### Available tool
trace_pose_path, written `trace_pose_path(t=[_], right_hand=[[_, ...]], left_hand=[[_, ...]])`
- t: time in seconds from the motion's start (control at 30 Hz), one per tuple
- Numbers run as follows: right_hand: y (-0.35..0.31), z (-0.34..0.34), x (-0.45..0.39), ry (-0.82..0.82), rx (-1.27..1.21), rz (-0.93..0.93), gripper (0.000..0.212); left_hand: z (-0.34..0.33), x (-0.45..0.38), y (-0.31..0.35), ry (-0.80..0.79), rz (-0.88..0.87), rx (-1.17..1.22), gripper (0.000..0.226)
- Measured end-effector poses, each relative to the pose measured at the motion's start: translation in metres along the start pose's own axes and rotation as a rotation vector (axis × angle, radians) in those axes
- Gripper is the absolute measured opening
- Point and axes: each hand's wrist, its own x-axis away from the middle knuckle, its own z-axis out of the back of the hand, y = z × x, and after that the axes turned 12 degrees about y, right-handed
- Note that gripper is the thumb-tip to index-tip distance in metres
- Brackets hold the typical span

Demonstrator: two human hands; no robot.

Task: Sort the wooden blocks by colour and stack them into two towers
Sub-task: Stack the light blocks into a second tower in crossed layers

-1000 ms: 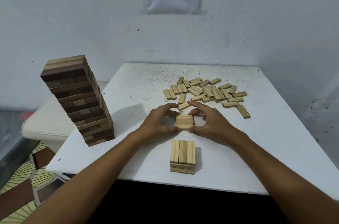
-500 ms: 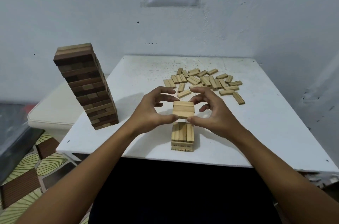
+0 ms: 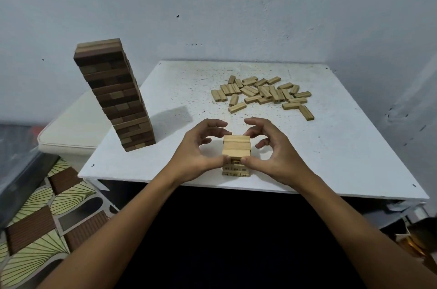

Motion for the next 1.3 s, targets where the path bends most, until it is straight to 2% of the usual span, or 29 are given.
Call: trace_pose_path(t=[0.47,0.6,0.67,0.73,0.87,0.97,1.0,1.07,1.1,1.2,1.3], right_hand=[[0.002,0.000,0.005,-0.025,0.017,-0.060,0.074],[-0.007,-0.010,0.009,0.024,-0.188,-0.273,0.073],[-0.015,-0.019,0.010,0.096,-0.265,-0.411,0.087],[-0.021,-0.028,0.013,0.147,-0.340,-0.507,0.097],[-0.032,-0.041,0.020,0.199,-0.436,-0.536,0.076],[-0.033,-0.046,0.023,0.204,-0.469,-0.550,0.093],[-0.034,-0.047,0.024,0.203,-0.472,-0.551,0.088],[-0.037,-0.048,0.027,0.221,-0.502,-0.554,0.053],[-0.039,-0.049,0.027,0.224,-0.532,-0.567,0.045],[-0.042,-0.050,0.028,0.220,-0.516,-0.530,0.051],[-0.045,-0.052,0.030,0.199,-0.519,-0.529,0.056]], left_hand=[[-0.002,0.003,-0.003,-0.039,0.021,-0.001,0.060],[-0.009,0.006,0.004,-0.001,0.165,0.139,0.050],[-0.017,0.008,0.009,0.031,0.240,0.178,0.051],[-0.025,0.012,0.013,0.066,0.305,0.220,0.062],[-0.039,0.018,0.020,0.117,0.406,0.272,0.085],[-0.045,0.021,0.022,0.145,0.448,0.305,0.081],[-0.047,0.022,0.024,0.148,0.461,0.317,0.076],[-0.050,0.024,0.023,0.138,0.467,0.309,0.068],[-0.052,0.025,0.022,0.132,0.443,0.292,0.063],[-0.055,0.028,0.029,0.133,0.445,0.236,0.050],[-0.057,0.027,0.026,0.152,0.470,0.257,0.067]])
